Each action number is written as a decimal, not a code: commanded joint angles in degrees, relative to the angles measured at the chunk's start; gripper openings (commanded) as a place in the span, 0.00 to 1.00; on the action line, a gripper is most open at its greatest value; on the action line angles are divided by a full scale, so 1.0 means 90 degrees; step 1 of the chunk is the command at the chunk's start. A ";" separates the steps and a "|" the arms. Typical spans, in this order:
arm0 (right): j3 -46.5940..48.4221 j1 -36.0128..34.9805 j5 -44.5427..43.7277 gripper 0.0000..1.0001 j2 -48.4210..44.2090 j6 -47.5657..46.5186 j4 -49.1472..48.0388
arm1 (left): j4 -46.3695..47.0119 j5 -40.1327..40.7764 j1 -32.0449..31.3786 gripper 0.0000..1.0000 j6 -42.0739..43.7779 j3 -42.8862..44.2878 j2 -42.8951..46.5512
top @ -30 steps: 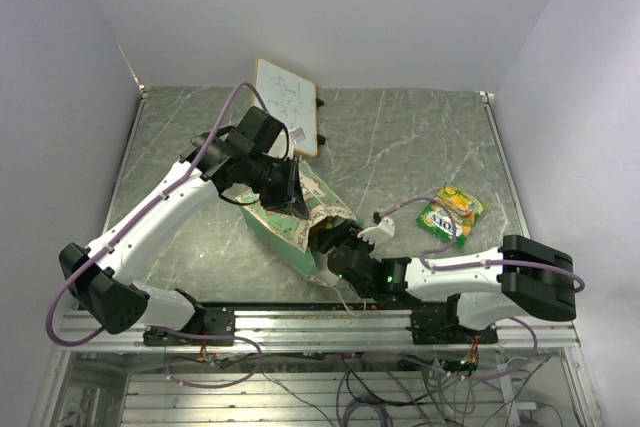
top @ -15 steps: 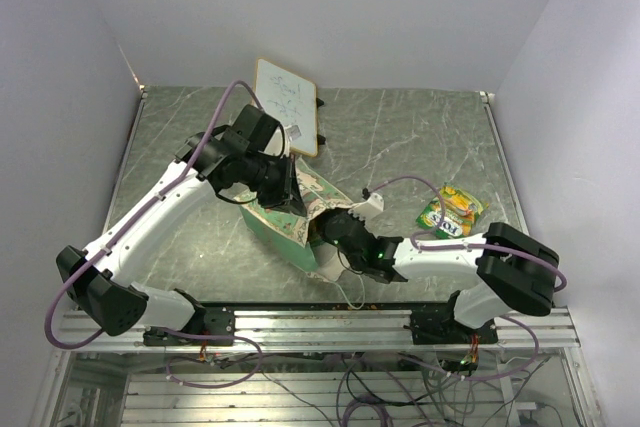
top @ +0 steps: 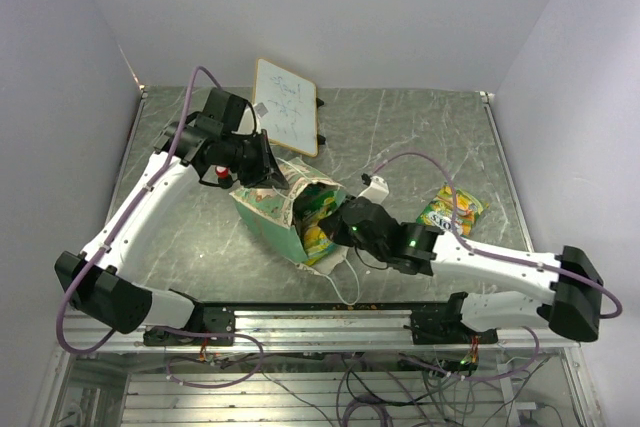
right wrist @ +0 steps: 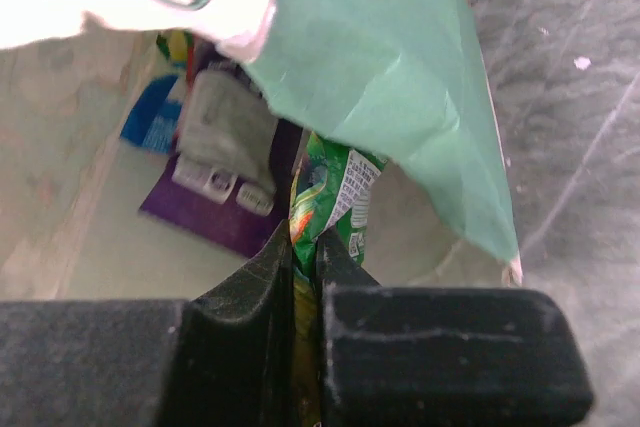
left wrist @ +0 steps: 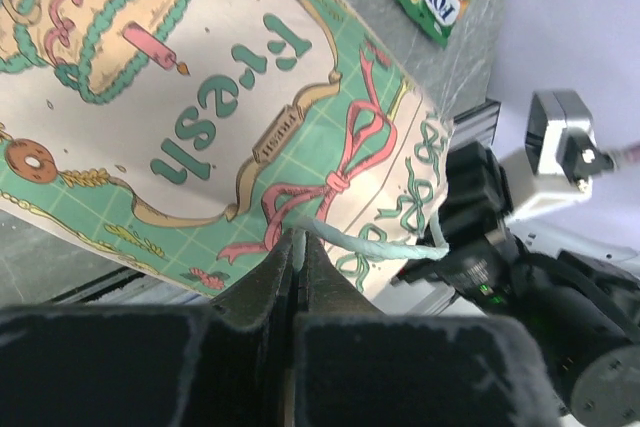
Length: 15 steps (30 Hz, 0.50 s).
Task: Take the snacks out of the paper bag
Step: Pick up the snack from the paper bag.
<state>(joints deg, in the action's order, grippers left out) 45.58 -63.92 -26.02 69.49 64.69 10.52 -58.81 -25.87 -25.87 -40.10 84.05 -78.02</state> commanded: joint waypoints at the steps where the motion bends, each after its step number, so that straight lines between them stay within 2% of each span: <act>1: 0.0393 -0.0030 0.0769 0.00 -0.0706 -0.0443 0.1444 | 0.0463 -0.0158 0.0211 0.07 -0.0031 0.0096 -0.0113; 7: 0.1243 -0.0028 0.1230 0.00 -0.1365 -0.1675 0.2478 | 0.0831 -0.0203 0.0311 0.07 -0.0115 -0.0116 -0.0240; 10: 0.2026 -0.0027 0.1270 0.00 -0.1520 -0.2392 0.3143 | 0.0906 -0.0189 0.0377 0.07 -0.0124 -0.0113 -0.0306; 15: 0.2975 -0.0030 0.1893 0.00 -0.1565 -0.3793 0.3918 | 0.0923 -0.0158 0.0498 0.07 -0.0060 0.0010 -0.0444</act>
<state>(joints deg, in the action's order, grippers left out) 66.11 -64.12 -13.39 56.38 42.48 38.20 -52.86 -26.81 -22.52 -40.93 83.37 -81.10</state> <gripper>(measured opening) 0.054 0.081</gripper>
